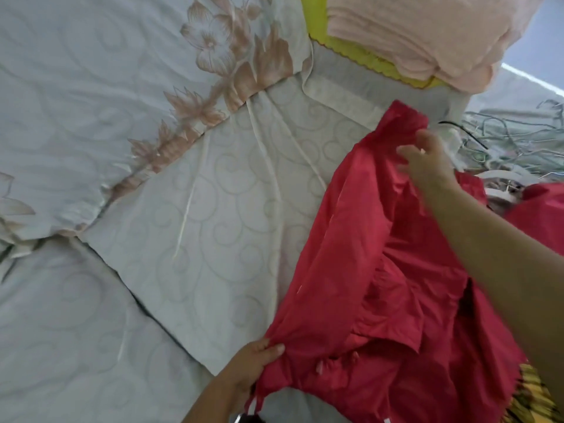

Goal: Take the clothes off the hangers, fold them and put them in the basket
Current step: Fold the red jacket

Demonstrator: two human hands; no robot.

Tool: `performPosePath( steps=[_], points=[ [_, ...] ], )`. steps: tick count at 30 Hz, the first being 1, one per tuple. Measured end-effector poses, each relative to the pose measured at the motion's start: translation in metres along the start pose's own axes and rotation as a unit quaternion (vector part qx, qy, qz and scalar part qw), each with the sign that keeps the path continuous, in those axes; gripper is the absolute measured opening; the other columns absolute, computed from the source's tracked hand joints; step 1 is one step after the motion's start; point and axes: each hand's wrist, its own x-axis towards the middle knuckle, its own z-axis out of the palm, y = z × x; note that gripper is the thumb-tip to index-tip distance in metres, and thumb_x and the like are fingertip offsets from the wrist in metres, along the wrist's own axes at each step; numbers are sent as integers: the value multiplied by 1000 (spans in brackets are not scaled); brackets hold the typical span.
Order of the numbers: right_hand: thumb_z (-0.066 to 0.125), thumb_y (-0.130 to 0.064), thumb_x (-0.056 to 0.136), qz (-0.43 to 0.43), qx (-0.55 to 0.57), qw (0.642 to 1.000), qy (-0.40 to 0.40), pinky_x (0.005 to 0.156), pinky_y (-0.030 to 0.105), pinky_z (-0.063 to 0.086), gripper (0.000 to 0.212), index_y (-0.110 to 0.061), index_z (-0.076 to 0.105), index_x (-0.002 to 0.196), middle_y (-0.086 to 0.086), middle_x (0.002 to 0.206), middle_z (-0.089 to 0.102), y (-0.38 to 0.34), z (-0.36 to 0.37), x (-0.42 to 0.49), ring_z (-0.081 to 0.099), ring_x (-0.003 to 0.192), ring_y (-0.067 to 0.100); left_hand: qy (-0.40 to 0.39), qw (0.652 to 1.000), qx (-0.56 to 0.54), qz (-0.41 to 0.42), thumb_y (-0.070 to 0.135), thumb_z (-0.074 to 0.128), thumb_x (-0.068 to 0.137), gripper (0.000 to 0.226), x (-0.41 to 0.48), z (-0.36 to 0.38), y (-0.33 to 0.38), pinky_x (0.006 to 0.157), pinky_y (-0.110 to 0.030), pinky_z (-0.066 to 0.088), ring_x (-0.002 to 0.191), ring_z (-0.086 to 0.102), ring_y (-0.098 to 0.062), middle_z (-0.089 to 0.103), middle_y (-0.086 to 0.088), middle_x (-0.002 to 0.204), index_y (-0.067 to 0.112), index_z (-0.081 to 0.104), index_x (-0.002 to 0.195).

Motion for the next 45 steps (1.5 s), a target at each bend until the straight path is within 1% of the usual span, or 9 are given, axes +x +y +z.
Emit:
performPosePath(
  steps=[2, 5, 16, 22, 29, 32, 35, 40, 45],
  points=[
    [56, -25, 86, -95, -252, 962, -46, 101, 42, 39, 58, -8, 41, 138, 15, 137, 43, 42, 13, -16, 49, 118, 27, -5, 1000, -5, -5, 1, 52, 90, 22, 2, 2, -1, 74, -26, 57, 81, 70, -22, 68, -21, 105, -3, 64, 108],
    [39, -39, 93, -239, -399, 877, -121, 113, 44, 23, 54, -11, 42, 140, 13, 152, 28, 103, 28, -71, 28, 139, 31, -15, 1000, -18, -12, -2, 51, 90, 24, 2, 0, -5, 75, -27, 57, 81, 70, -22, 67, -22, 107, -5, 62, 110],
    [-2, -68, 78, -162, -598, 765, -173, 114, 42, -9, 83, -28, 15, 149, 7, 159, 5, 178, 58, -85, 3, 146, 25, -38, 999, 21, 11, 4, 75, 55, 56, -8, -21, -16, 74, -26, 54, 87, 69, -21, 72, -13, 98, 4, 62, 110],
    [3, -67, 86, -196, -531, 810, -152, 116, 40, -3, 80, -22, 27, 147, 9, 157, 15, 162, 50, -93, 10, 145, 24, 25, 990, 94, 103, 25, 87, 42, 64, -32, -31, -35, 80, -14, 49, 97, 66, -5, 73, 7, 100, 24, 69, 103],
    [4, -58, 95, -189, -574, 777, -177, 114, 39, 2, 72, -15, 36, 143, 12, 150, 33, 185, 55, -115, 32, 138, 27, 13, 992, 119, 48, 35, 90, 40, 80, -23, -46, -42, 84, -21, 51, 98, 68, -18, 72, -11, 103, 12, 61, 111],
    [-6, -67, 83, -171, -589, 764, -202, 114, 37, -11, 82, -22, 11, 149, 7, 158, 6, 181, 58, -109, 6, 146, 21, 37, 983, 173, 45, 15, 66, 60, 43, -21, -44, -38, 76, -15, 50, 84, 69, -9, 75, -3, 87, 11, 63, 102],
    [0, -73, 77, -170, -501, 819, -223, 114, 32, -11, 88, -25, 10, 150, 2, 159, 0, 164, 48, -108, -5, 146, 15, 34, 971, 228, 69, 12, 69, 59, 38, -24, -34, -23, 69, -11, 48, 85, 69, -11, 75, 3, 77, 16, 63, 96],
    [38, -37, 93, -161, -288, 944, 24, 112, 25, 18, 58, -1, 40, 139, 14, 148, 33, 163, -8, -130, 27, 136, 20, 166, 822, 397, 373, 45, 56, 65, 30, -25, 17, 18, 66, -3, 39, 70, 53, 2, 56, 10, 82, 39, 53, 95],
    [39, -30, 84, 39, -287, 941, 173, 103, 44, 29, 59, 13, 50, 123, 35, 125, 48, 205, -85, -148, 44, 118, 46, -22, 763, 581, 283, 66, 36, 62, 82, 26, 65, 42, 97, -20, 38, 103, 46, -1, 44, 14, 117, 35, 36, 138]
  ],
)
